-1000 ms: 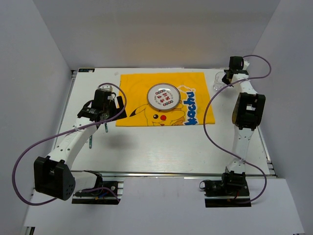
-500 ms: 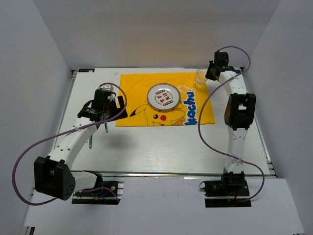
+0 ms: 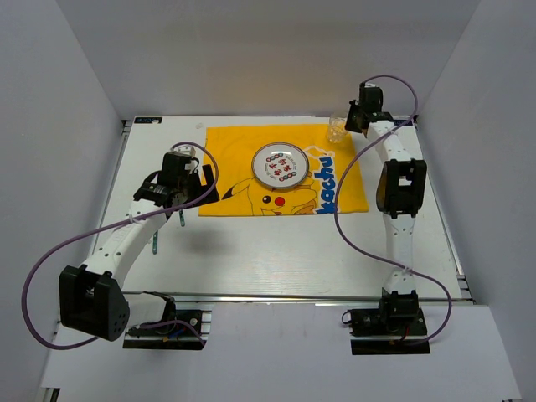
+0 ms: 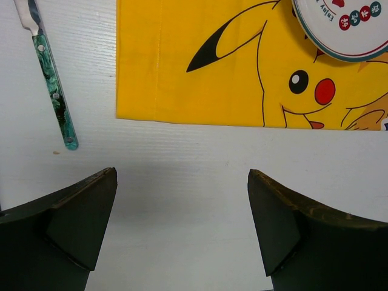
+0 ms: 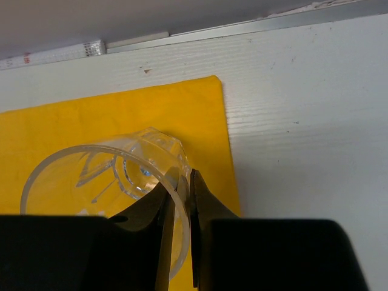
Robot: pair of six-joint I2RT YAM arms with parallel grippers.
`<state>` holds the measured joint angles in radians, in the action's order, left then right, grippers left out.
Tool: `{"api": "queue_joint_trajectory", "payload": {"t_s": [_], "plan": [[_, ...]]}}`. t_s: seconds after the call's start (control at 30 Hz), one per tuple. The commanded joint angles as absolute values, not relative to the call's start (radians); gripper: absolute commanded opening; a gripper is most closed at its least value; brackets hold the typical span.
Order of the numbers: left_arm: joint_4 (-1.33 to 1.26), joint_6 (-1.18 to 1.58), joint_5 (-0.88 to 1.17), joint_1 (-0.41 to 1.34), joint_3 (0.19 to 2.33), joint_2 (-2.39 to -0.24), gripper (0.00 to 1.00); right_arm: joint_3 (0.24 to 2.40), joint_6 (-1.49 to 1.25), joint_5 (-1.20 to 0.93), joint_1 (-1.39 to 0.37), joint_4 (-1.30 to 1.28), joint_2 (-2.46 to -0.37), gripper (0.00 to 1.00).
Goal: Set the dinner table for one person
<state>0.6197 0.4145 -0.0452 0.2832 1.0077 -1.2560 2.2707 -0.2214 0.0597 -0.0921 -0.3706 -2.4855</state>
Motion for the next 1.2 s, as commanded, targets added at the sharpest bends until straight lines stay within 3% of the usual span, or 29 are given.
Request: {"api": "queue_joint_trajectory", "payload": {"t_s": [0.0, 0.17, 0.2, 0.23, 0.3, 0.33, 0.37, 0.57, 0.7, 0.87, 1.07, 1.17], "plan": [[0.604, 0.399, -0.034, 0.281, 1.005, -1.252, 0.98, 2.339, -0.202, 0.058, -0.098, -0.298, -2.523, 0.00], [0.609, 0.402, -0.051, 0.281, 1.006, -1.247, 0.98, 2.341, -0.209, 0.046, -0.106, -0.281, -2.543, 0.00], [0.611, 0.402, -0.052, 0.281, 1.008, -1.247, 0.98, 2.342, -0.206, 0.051, -0.109, -0.281, -2.543, 0.11], [0.612, 0.402, -0.057, 0.272, 1.008, -1.247, 0.98, 2.341, -0.204, 0.058, -0.115, -0.282, -2.539, 0.36], [0.618, 0.403, -0.072, 0.272, 1.011, -1.249, 0.98, 2.339, -0.201, 0.060, -0.117, -0.287, -2.528, 0.50], [0.620, 0.403, -0.077, 0.272, 1.011, -1.247, 0.98, 2.335, -0.204, 0.058, -0.121, -0.282, -2.504, 0.65], [0.621, 0.406, -0.081, 0.272, 1.012, -1.250, 0.98, 2.329, -0.206, 0.057, -0.123, -0.275, -2.487, 0.89], [0.652, 0.448, -0.150, 0.272, 1.020, -1.267, 0.98, 2.370, -0.225, 0.035, -0.127, -0.242, -2.329, 0.89], [0.709, 0.525, -0.296, 0.249, 1.038, -1.305, 0.98, 2.281, -0.239, 0.095, -0.133, -0.284, -2.087, 0.89], [0.744, 0.548, -0.299, 0.184, 1.101, -1.419, 0.98, 1.818, -0.278, 0.057, -0.143, -0.295, -1.690, 0.89], [0.776, 0.506, -0.295, 0.121, 1.222, -1.606, 0.97, 1.253, -0.434, -0.256, -0.152, -0.123, -1.279, 0.89], [0.773, 0.477, -0.270, 0.097, 1.271, -1.678, 0.93, 1.108, -0.501, -0.400, -0.164, -0.052, -1.127, 0.89]]}}
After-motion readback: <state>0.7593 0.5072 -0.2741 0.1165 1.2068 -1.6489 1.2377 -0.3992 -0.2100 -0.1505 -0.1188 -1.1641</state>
